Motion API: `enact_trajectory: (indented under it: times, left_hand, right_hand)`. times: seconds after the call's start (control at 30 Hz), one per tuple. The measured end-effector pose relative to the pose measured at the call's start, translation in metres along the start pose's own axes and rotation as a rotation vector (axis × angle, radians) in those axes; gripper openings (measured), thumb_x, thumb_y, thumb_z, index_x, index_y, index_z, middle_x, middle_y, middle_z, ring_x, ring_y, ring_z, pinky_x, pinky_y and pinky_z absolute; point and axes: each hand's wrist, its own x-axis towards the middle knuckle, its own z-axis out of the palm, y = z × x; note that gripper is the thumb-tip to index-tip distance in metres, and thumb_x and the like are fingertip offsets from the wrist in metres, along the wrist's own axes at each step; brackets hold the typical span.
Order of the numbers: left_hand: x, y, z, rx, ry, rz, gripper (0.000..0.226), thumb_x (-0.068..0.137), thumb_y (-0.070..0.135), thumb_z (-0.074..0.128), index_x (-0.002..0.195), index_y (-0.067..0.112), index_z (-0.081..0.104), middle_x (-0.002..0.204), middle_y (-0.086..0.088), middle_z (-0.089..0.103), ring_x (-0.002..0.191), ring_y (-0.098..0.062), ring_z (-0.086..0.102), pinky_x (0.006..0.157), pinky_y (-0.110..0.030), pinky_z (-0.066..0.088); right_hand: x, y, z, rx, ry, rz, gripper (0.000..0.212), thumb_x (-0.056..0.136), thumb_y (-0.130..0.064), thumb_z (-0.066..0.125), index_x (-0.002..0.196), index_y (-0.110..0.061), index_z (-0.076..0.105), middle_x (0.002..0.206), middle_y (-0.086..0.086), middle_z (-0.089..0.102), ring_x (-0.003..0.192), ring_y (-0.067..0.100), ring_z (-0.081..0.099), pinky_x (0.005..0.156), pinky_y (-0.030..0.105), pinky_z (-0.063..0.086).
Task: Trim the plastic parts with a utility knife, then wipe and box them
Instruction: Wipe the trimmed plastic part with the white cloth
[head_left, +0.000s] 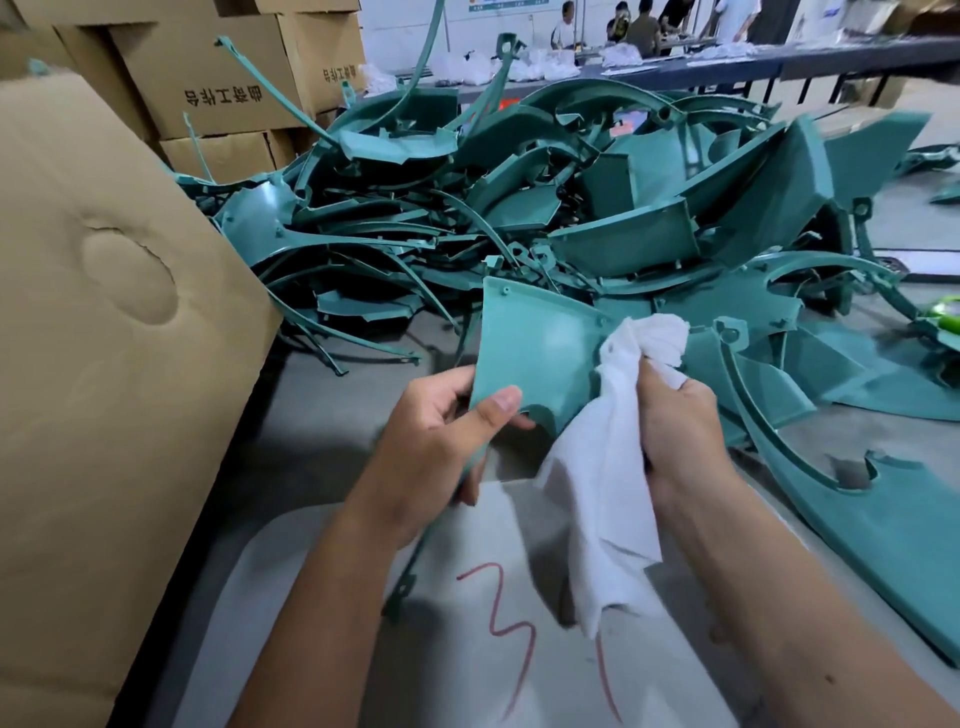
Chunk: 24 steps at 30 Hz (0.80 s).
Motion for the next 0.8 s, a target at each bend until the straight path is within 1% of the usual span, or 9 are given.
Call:
enact_trajectory:
  times: [0.17, 0.27, 0.33, 0.4, 0.5, 0.57, 0.63, 0.7, 0.8]
  left_hand:
    - [-0.007, 0.003, -0.035, -0.027, -0.123, -0.001, 0.039, 0.091, 0.048, 0.065, 0.095, 0.012, 0.078, 0.051, -0.007, 0.050, 0.041, -0.015, 0.042, 0.042, -0.021, 0.034]
    - [-0.006, 0.003, -0.039, 0.045, -0.030, 0.019, 0.028, 0.093, 0.042, 0.064, 0.090, 0.018, 0.078, 0.057, -0.012, 0.053, 0.051, -0.016, 0.046, 0.048, -0.022, 0.037]
    - [-0.005, 0.004, -0.038, 0.131, -0.004, 0.042, 0.024, 0.093, 0.032, 0.060, 0.086, 0.018, 0.078, 0.057, -0.011, 0.050, 0.053, -0.016, 0.043, 0.050, -0.023, 0.035]
    - [-0.006, 0.007, -0.037, 0.176, -0.008, 0.077, 0.021, 0.092, 0.025, 0.058, 0.078, 0.017, 0.073, 0.055, -0.009, 0.046, 0.051, -0.015, 0.040, 0.049, -0.023, 0.032]
    - [-0.009, 0.012, -0.036, 0.295, 0.000, 0.181, 0.025, 0.090, 0.022, 0.060, 0.066, 0.015, 0.060, 0.052, -0.002, 0.039, 0.050, -0.010, 0.034, 0.049, -0.024, 0.026]
    - [-0.007, 0.010, -0.033, 0.538, 0.175, 0.319, 0.034, 0.091, 0.027, 0.059, 0.060, 0.017, 0.048, 0.053, 0.004, 0.036, 0.050, -0.010, 0.033, 0.049, -0.030, 0.026]
    - [-0.003, 0.003, -0.028, 0.749, 0.504, 0.457, 0.030, 0.093, 0.023, 0.065, 0.066, 0.015, 0.055, 0.060, 0.005, 0.049, 0.056, -0.014, 0.046, 0.054, -0.035, 0.037]
    - [-0.003, -0.006, -0.020, 0.801, 0.812, 0.588, 0.014, 0.094, 0.017, 0.067, 0.084, 0.006, 0.065, 0.081, -0.004, 0.062, 0.072, -0.025, 0.056, 0.068, -0.042, 0.045]
    - [-0.001, -0.024, -0.005, 0.732, 0.994, 0.644, 0.025, 0.088, 0.015, 0.067, 0.104, -0.002, 0.057, 0.107, -0.013, 0.056, 0.093, -0.032, 0.053, 0.082, -0.048, 0.043]
  right_hand:
    - [0.018, -0.021, -0.028, -0.065, 0.144, -0.023, 0.035, 0.089, -0.048, 0.078, 0.090, -0.014, 0.068, 0.061, -0.004, 0.071, 0.050, 0.011, 0.066, 0.046, 0.022, 0.051]
    - [0.019, -0.014, -0.021, 0.036, -0.135, 0.104, 0.035, 0.091, -0.049, 0.075, 0.085, -0.015, 0.073, 0.082, 0.007, 0.070, 0.082, 0.027, 0.067, 0.080, 0.044, 0.059]
    - [0.015, -0.008, -0.014, -0.003, -0.278, 0.109, 0.038, 0.095, -0.052, 0.067, 0.072, -0.022, 0.072, 0.076, 0.004, 0.068, 0.072, 0.023, 0.067, 0.070, 0.038, 0.058]
    - [0.015, -0.004, -0.010, -0.073, -0.336, 0.001, 0.044, 0.101, -0.039, 0.063, 0.060, -0.025, 0.070, 0.065, -0.001, 0.067, 0.057, 0.015, 0.065, 0.054, 0.027, 0.053]
    - [0.010, -0.004, -0.011, -0.081, -0.449, -0.120, 0.025, 0.094, -0.011, 0.072, 0.072, -0.020, 0.077, 0.073, 0.006, 0.074, 0.060, 0.015, 0.070, 0.053, 0.026, 0.054]
    - [0.010, -0.004, -0.012, -0.020, -0.441, -0.154, 0.027, 0.093, -0.001, 0.070, 0.074, -0.018, 0.078, 0.070, 0.005, 0.073, 0.057, 0.014, 0.068, 0.052, 0.025, 0.053]
    - [0.008, -0.002, -0.010, 0.058, -0.373, -0.174, 0.030, 0.095, 0.002, 0.066, 0.074, -0.016, 0.078, 0.067, 0.003, 0.072, 0.055, 0.013, 0.066, 0.052, 0.025, 0.052]
    - [0.007, 0.000, -0.006, 0.145, -0.269, -0.153, 0.021, 0.096, -0.001, 0.068, 0.080, -0.012, 0.075, 0.068, 0.004, 0.071, 0.055, 0.015, 0.066, 0.053, 0.027, 0.053]
    - [0.005, 0.005, 0.000, 0.283, -0.200, -0.111, 0.010, 0.099, -0.006, 0.065, 0.097, -0.009, 0.074, 0.083, 0.008, 0.076, 0.067, 0.020, 0.072, 0.060, 0.033, 0.058]
